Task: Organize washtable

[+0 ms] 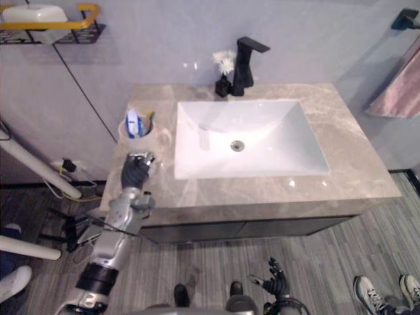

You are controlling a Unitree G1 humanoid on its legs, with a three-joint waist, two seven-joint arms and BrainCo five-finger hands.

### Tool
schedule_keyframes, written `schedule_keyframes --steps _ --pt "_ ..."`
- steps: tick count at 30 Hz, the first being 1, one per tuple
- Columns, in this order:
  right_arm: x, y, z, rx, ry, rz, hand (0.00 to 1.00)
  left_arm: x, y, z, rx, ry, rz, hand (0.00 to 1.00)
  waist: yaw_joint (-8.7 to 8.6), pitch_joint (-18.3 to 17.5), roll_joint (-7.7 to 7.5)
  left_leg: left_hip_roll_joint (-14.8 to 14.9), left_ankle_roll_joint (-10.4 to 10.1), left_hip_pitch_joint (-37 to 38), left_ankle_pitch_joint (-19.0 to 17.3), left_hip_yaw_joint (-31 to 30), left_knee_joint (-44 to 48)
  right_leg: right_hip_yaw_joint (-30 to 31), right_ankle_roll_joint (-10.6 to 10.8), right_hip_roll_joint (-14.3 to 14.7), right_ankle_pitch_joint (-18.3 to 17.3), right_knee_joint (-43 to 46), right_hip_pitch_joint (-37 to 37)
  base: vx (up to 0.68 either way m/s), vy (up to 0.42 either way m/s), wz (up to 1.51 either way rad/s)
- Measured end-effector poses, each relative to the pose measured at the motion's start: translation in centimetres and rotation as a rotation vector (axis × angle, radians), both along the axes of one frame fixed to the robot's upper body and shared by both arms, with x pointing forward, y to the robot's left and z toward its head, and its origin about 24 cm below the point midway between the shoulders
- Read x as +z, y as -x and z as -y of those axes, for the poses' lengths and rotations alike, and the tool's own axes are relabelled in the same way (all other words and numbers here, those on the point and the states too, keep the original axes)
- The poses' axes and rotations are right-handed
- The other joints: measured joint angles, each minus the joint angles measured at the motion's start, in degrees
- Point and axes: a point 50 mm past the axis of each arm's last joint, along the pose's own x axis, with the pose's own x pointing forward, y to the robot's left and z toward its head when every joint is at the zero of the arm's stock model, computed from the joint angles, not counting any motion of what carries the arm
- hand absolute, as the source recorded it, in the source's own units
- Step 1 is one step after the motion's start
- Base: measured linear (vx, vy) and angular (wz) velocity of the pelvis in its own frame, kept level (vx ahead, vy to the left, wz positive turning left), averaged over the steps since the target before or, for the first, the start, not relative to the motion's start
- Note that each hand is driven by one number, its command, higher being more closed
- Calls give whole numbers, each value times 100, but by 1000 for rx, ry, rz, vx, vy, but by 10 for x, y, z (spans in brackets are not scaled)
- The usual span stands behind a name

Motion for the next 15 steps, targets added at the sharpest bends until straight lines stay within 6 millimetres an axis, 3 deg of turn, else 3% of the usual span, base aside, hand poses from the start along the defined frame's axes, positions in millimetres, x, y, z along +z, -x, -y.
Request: schedule_keyframes --steps 15 --pt "2 -5 1 -4 -3 16 0 16 -16 -12 54 -18 40 100 3 207 -89 2 2 -128 2 51 3 55 -13 3 36 10 -155 -7 -1 -1"
